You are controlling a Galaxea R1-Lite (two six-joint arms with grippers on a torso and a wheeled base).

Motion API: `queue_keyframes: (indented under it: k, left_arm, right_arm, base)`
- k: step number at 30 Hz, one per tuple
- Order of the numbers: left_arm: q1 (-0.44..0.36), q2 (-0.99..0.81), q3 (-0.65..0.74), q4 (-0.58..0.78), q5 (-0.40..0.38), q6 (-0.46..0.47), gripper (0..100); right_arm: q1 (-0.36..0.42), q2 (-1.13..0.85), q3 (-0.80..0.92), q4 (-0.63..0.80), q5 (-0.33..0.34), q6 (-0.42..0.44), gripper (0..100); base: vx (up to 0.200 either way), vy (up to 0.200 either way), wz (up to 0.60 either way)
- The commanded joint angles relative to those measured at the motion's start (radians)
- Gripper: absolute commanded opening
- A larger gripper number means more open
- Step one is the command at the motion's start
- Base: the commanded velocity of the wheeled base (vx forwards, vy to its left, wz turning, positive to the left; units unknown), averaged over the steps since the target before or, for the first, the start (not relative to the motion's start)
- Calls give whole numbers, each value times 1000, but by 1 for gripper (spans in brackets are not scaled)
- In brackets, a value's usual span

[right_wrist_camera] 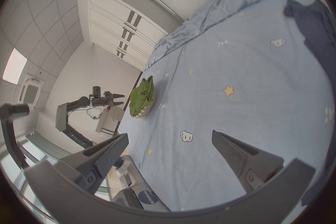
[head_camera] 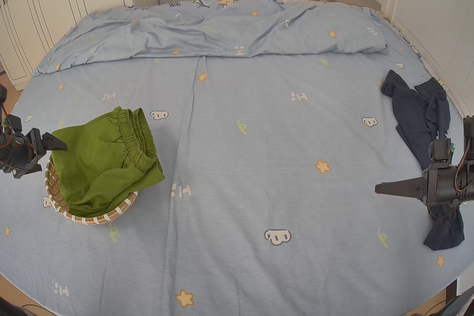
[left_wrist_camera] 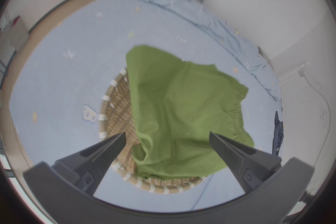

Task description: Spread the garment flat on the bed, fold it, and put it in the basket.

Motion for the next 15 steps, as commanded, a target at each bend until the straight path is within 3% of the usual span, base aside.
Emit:
queue_keyframes:
  k: [1, 5, 6, 9, 15]
  left_arm:
    - [-49, -372, 45, 51, 20, 36, 100]
    - [-187, -539, 160, 48, 26, 33, 100]
    - [-252, -668, 242, 53, 30, 28, 100]
    - [-296, -834, 379, 48, 23, 28, 100]
    - [-301, -1013, 595, 37, 23, 28, 100]
  right_arm:
    - [3, -258, 108, -32, -30, -100, 100]
    - [23, -418, 241, -38, -39, -108, 100]
    - [26, -528, 329, -38, -36, -104, 100]
    - [20, -682, 419, -30, -34, -91, 100]
    - [21, -778, 464, -18, -33, -74, 100]
  base:
    - [0, 0, 0]
    - [0, 0, 0]
    - [0, 0, 0]
    - [0, 0, 0]
    - [0, 0, 0]
